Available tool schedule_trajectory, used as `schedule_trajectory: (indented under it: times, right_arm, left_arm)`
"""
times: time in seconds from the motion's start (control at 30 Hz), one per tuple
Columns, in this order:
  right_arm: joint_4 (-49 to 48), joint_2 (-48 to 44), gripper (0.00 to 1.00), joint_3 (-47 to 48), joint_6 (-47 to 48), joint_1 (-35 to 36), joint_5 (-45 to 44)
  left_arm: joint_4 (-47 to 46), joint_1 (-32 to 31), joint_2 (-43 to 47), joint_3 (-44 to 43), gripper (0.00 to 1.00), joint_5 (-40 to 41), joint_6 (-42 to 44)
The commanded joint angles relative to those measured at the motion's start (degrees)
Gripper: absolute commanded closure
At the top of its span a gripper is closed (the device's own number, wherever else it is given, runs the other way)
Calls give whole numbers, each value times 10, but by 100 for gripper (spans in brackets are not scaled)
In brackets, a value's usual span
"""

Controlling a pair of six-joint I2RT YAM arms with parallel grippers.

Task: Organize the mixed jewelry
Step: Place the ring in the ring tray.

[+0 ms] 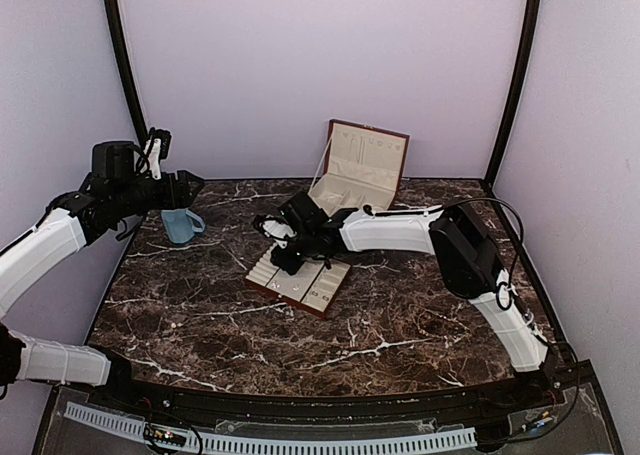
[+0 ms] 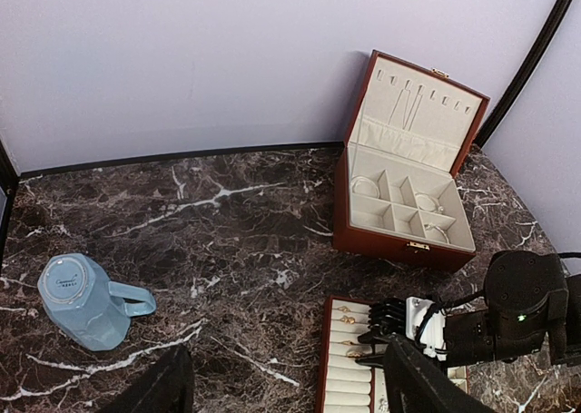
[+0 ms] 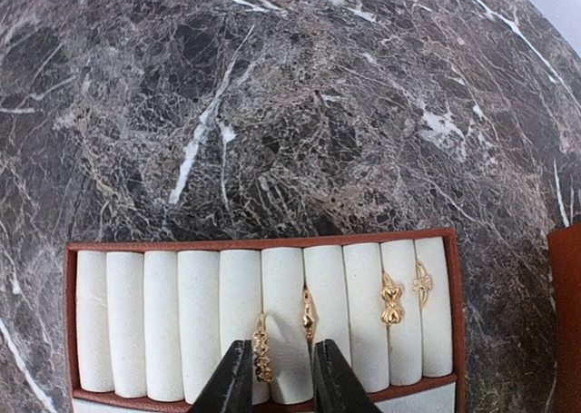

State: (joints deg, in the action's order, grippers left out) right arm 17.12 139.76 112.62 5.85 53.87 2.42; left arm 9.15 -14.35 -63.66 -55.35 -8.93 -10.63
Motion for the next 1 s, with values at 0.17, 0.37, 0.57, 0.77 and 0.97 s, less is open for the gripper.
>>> schedule_trajectory:
  times: [0.17, 0.37, 0.57, 0.77, 0.97]
  right_arm:
    - [-60, -54, 62, -38, -58, -26, 92]
    - [-78, -65, 60, -45, -78, -30, 104]
    - [-83, -63, 72, -44, -85, -28, 109]
    - [-75, -50, 87, -38, -85, -29, 108]
    - [-65, -38, 92, -29, -83, -29, 111]
  left_arm:
    - [5, 3, 9, -10, 26, 0, 7]
    - [5, 3, 8, -9, 25, 1, 7]
    - [4, 3, 6, -9, 25, 0, 5]
    - [4, 3, 3, -9, 25, -3, 5]
    - [4, 3, 0, -9, 25, -4, 4]
